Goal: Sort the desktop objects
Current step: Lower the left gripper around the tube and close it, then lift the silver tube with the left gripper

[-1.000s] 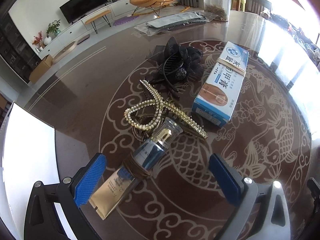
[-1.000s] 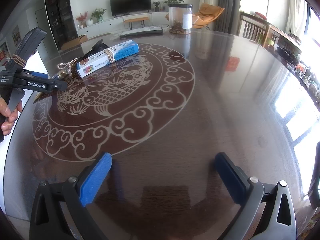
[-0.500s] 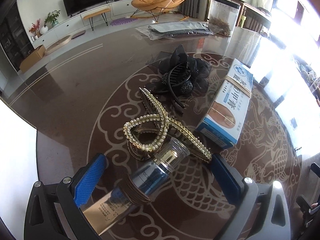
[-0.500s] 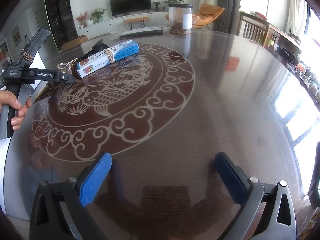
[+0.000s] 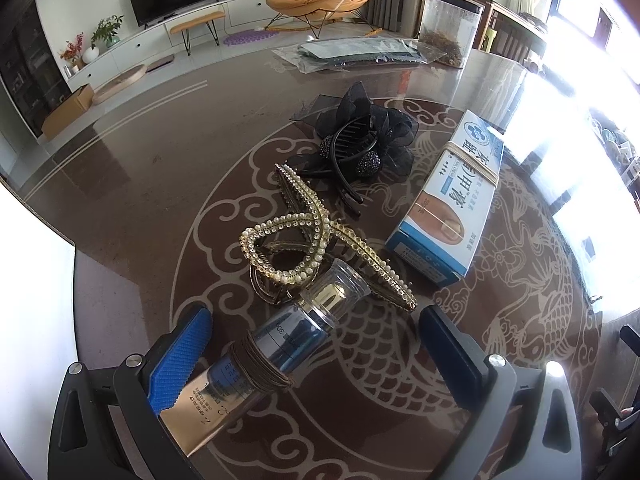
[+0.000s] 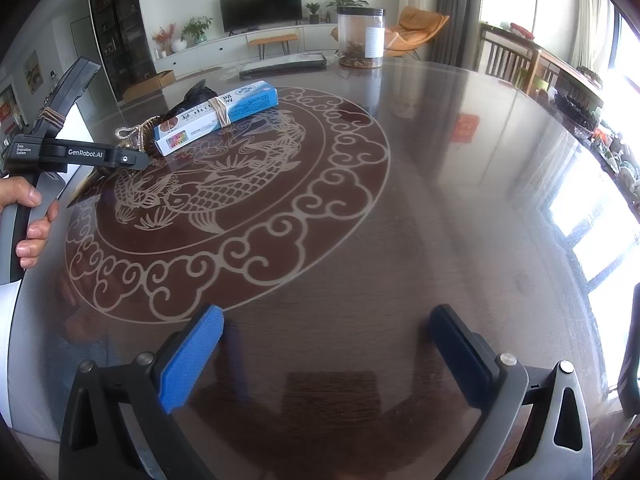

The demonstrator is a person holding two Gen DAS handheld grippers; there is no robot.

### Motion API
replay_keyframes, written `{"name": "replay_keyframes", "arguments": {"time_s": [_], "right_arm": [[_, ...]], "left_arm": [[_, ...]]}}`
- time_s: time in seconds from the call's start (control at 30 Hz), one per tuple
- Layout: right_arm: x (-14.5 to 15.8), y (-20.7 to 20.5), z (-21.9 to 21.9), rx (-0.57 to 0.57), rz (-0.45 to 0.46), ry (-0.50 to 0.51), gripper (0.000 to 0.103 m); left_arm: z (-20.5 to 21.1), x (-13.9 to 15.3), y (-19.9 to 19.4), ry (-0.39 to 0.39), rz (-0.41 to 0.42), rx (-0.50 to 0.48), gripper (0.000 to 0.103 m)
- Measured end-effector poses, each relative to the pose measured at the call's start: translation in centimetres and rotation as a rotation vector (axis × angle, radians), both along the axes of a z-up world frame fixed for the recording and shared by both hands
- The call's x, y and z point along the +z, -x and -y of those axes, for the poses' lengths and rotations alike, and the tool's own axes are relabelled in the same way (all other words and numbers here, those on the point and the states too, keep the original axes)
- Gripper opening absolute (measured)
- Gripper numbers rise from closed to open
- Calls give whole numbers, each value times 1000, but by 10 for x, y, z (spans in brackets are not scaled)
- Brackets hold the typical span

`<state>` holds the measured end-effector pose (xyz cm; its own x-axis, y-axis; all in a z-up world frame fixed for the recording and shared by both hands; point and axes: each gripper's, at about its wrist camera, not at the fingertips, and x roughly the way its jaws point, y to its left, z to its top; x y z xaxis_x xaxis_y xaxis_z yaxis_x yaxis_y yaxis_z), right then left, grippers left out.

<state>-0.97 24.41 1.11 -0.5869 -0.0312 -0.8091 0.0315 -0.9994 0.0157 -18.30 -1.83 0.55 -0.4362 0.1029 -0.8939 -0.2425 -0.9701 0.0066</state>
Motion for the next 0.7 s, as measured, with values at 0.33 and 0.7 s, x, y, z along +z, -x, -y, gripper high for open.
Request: {"name": "replay_keyframes", "arguments": {"time_s": [0.33,0.7], "right_arm": [[0,0,0,0,-1,1,103],[0,0,0,0,0,1,103]], "left_arm": [[0,0,-3,0,-5,-3,103],[-4,11,-26,-10,-55,9,58]]}}
